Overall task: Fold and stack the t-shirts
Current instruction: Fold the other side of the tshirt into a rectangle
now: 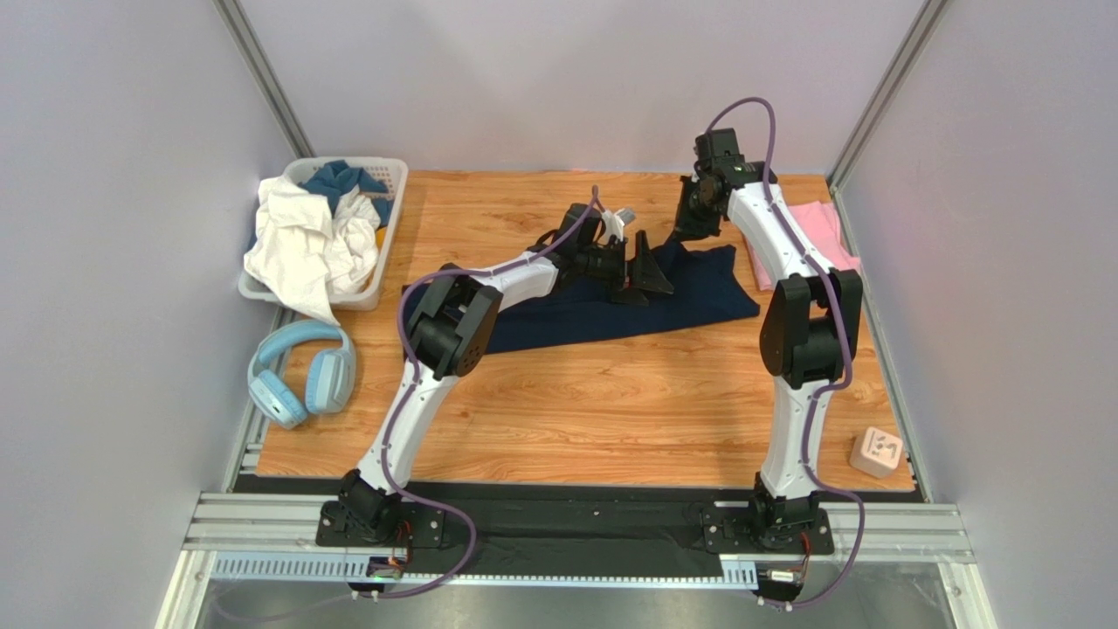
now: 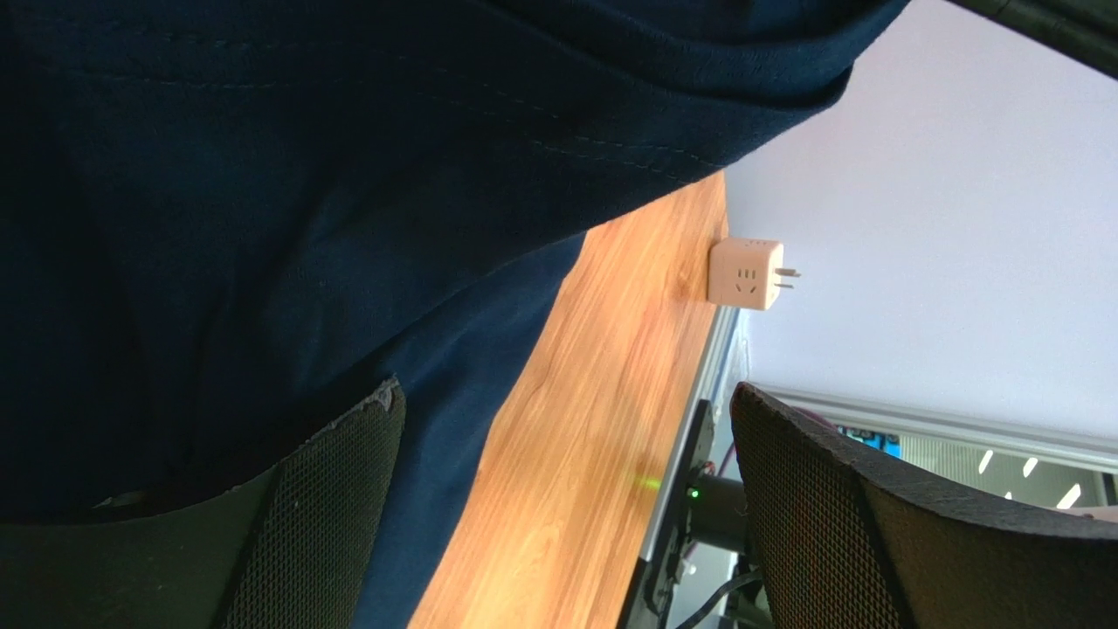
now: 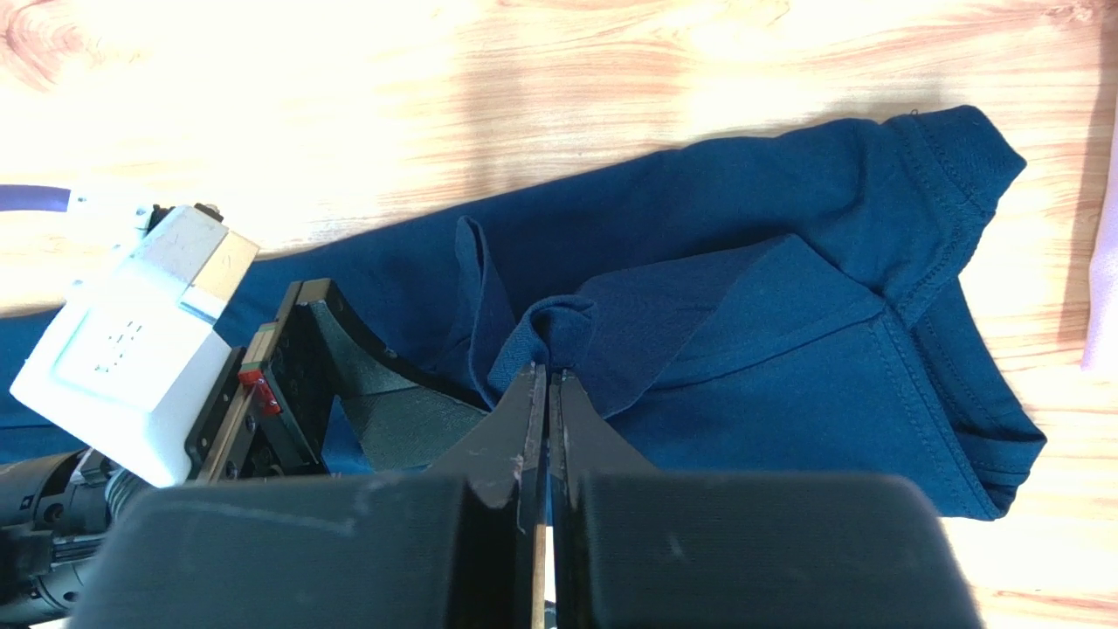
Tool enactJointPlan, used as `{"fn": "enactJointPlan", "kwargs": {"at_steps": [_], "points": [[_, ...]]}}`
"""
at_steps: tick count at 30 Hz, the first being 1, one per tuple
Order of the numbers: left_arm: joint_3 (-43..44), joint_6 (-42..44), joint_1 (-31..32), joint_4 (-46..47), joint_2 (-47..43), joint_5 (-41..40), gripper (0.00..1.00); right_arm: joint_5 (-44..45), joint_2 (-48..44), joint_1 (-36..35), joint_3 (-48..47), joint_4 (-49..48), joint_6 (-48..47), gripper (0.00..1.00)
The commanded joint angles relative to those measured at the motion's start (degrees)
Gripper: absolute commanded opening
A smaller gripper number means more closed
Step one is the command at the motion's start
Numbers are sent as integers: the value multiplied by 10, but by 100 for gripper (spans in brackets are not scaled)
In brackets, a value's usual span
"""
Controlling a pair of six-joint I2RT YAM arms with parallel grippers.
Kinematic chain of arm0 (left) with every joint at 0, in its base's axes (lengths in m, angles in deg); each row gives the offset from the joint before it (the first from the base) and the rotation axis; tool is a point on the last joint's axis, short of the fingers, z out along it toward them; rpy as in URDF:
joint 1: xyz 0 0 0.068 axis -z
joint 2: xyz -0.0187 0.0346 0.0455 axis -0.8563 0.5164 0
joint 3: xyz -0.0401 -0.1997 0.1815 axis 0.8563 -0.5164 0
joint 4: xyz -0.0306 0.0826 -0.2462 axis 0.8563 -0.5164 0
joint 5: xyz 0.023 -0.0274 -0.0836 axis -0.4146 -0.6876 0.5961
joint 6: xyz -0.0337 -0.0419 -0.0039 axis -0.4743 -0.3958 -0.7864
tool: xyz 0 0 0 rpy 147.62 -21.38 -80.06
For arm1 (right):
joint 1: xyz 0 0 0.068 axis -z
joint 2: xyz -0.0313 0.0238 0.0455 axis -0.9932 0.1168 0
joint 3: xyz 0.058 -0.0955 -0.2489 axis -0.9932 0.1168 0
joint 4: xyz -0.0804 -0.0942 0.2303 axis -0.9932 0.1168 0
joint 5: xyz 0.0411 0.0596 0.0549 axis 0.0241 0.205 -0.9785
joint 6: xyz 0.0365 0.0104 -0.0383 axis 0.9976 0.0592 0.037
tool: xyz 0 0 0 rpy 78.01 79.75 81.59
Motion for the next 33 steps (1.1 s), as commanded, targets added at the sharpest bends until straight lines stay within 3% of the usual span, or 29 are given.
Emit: {"fn": "enactJointPlan", "kwargs": {"at_steps": [1,20,33], "points": [[5,8,1,2,-7,3,100,4,-18,-3,-40,-4,-2,0],[80,36,-3,-29,37,-28,100,10,-48,-3,-9,3,1,0],[103,75,-38,-66,43,-16,100,5,-106,-19,166,-23,17,0]]}}
